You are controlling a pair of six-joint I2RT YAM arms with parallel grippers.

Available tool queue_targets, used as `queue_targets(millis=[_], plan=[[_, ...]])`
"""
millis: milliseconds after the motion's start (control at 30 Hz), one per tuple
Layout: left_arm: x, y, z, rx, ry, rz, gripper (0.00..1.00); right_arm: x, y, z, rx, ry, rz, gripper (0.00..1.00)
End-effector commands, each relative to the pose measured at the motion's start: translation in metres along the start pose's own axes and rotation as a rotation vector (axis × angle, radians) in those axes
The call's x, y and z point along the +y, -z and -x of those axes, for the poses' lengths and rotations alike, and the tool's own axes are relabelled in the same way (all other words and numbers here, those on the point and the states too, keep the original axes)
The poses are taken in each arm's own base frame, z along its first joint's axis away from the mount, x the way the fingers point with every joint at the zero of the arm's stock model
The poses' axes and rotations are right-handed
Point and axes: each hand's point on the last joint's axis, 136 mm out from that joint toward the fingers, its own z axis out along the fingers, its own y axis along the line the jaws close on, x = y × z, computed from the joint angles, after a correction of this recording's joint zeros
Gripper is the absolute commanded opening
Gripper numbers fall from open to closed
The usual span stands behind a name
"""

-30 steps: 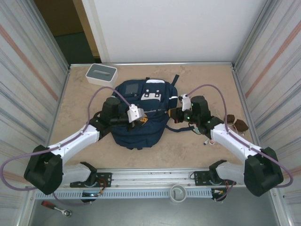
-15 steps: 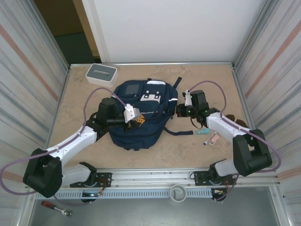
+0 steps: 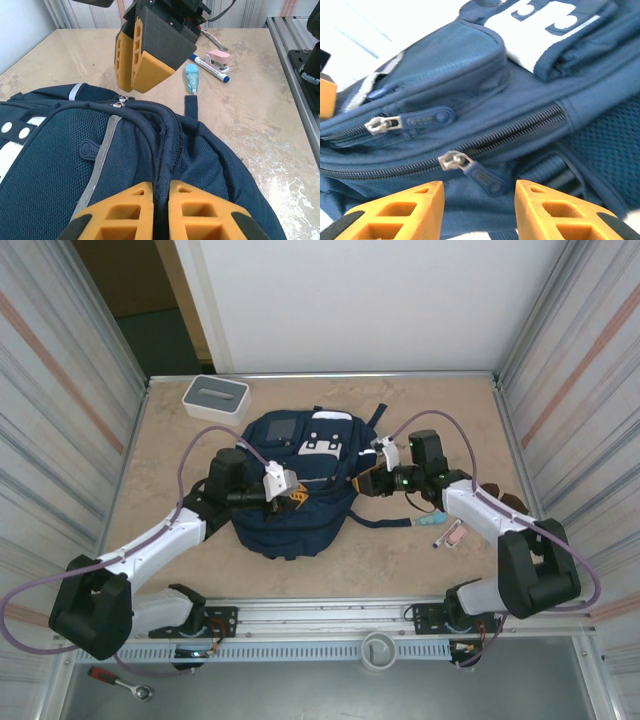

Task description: Pack books, pencil case, and school supplies into a backpack

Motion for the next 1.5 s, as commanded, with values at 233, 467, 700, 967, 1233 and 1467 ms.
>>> queue_targets(millis=[233, 467, 700, 967, 1233, 1467], plan=[[-0.001, 0.009, 0.025, -0.076, -0.045, -0.007, 0.02, 0.0, -0.016, -0.002, 0.048, 0.07, 0.076, 0.41], [-0.001, 0.009, 0.025, -0.074, -0.048, -0.003, 0.02, 0.001, -0.027, -0.008, 0.071, 0.08, 0.098, 0.41], [0.0, 0.007, 0.023, -0.068, -0.046, -0.005, 0.02, 0.003, -0.032, -0.003, 0.069, 0.1, 0.08, 0.31], [-0.001, 0.009, 0.021, -0.062, -0.049, 0.003, 0.02, -0.031, -0.018, -0.007, 0.031, 0.04, -0.102, 0.05], [-0.004, 0.011, 0.02, -0.068, -0.055, 0.003, 0.02, -0.087, -0.001, -0.012, 0.018, -0.122, -0.406, 0.0], [-0.004, 0.013, 0.018, -0.068, -0.055, 0.009, 0.02, -0.108, 0.016, -0.017, 0.01, -0.201, -0.513, 0.0]])
